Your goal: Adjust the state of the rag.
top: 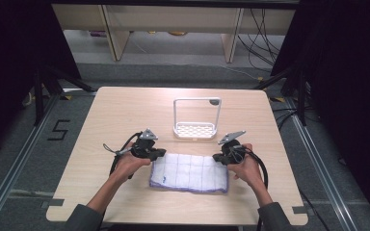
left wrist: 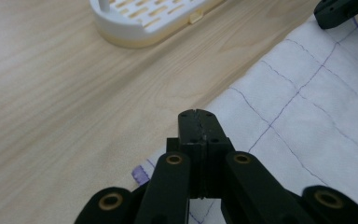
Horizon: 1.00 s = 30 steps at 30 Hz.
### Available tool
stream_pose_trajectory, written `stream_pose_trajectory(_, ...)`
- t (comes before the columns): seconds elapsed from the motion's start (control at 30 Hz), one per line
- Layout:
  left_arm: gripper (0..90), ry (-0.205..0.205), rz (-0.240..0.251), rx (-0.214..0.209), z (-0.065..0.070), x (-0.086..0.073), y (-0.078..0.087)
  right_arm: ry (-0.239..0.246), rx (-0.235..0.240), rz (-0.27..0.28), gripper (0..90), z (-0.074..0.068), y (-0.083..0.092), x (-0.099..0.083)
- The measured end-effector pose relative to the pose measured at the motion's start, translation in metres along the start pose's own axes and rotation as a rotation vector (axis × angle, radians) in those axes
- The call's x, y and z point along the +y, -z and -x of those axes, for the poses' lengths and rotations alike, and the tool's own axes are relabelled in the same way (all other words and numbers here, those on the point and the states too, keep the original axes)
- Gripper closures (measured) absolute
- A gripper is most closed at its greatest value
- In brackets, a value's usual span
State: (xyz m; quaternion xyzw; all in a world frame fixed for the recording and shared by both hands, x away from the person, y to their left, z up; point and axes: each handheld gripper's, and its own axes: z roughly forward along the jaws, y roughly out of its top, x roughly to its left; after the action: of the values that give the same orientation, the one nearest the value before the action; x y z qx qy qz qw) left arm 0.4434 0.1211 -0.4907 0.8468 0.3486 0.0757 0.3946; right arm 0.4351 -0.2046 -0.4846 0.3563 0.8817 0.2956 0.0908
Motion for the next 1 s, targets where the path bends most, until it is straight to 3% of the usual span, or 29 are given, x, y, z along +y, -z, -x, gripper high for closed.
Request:
stream_pose_trajectory(0.1, 89.2, 0.016, -0.006, 0.000, -0.003, -0.002, -0.007, 0.023, -0.007, -0.020, 89.5, 0.002, -0.004, 0.001)
stream_pose_trajectory(0.17, 88.2, 0.001, -0.007, -0.007, -0.005, -0.004, -0.009, 0.011, -0.014, -0.027, 89.4, 0.002, -0.005, 0.003)
stream_pose_trajectory(0.23, 83.1, -0.017, -0.009, 0.010, -0.004, -0.005, -0.009, 0.035, -0.021, -0.024, 88.3, 0.001, -0.006, 0.003)
stream_pose_trajectory(0.3, 72.4, -0.008, 0.004, -0.006, -0.005, -0.005, -0.005, 0.016, -0.040, -0.011, 75.1, 0.002, -0.008, 0.003)
stream_pose_trajectory(0.37, 67.9, -0.017, 0.008, 0.002, -0.005, -0.006, -0.002, -0.007, -0.057, -0.028, 71.4, 0.001, -0.004, 0.003)
stream_pose_trajectory(0.4, 62.2, -0.015, 0.016, 0.019, -0.006, -0.007, 0.004, 0.003, -0.093, 0.006, 61.4, -0.001, 0.004, 0.005)
stream_pose_trajectory(0.43, 58.2, -0.015, 0.016, 0.019, -0.006, -0.007, 0.004, 0.003, -0.093, 0.006, 61.4, -0.001, 0.004, 0.005)
stream_pose_trajectory(0.47, 55.5, -0.007, 0.021, 0.027, -0.008, -0.009, 0.009, -0.019, -0.108, 0.027, 55.6, -0.001, 0.016, 0.004)
stream_pose_trajectory(0.53, 51.0, -0.018, 0.018, 0.020, -0.009, -0.012, 0.012, -0.057, -0.121, 0.039, 52.1, -0.003, 0.024, 0.001)
stream_pose_trajectory(0.63, 47.3, -0.019, 0.012, 0.043, -0.012, -0.015, 0.012, -0.056, -0.142, 0.025, 50.7, -0.005, 0.031, -0.005)
stream_pose_trajectory(0.73, 47.5, 0.008, 0.039, 0.035, -0.015, -0.014, 0.015, -0.070, -0.140, 0.018, 49.6, -0.014, 0.040, -0.015)
stream_pose_trajectory(0.83, 48.0, 0.002, 0.037, 0.033, -0.015, -0.013, 0.016, -0.084, -0.124, 0.019, 49.4, -0.022, 0.046, -0.021)
stream_pose_trajectory(0.93, 48.2, -0.013, 0.023, 0.032, -0.014, -0.010, 0.014, -0.073, -0.057, 0.068, 49.9, -0.041, 0.053, -0.034)
stream_pose_trajectory(0.97, 48.4, -0.013, 0.023, 0.032, -0.014, -0.010, 0.014, -0.073, -0.057, 0.068, 49.9, -0.041, 0.053, -0.034)
stream_pose_trajectory(1.0, 49.3, -0.012, 0.022, 0.031, -0.013, -0.008, 0.010, -0.054, -0.036, 0.085, 50.7, -0.052, 0.054, -0.038)
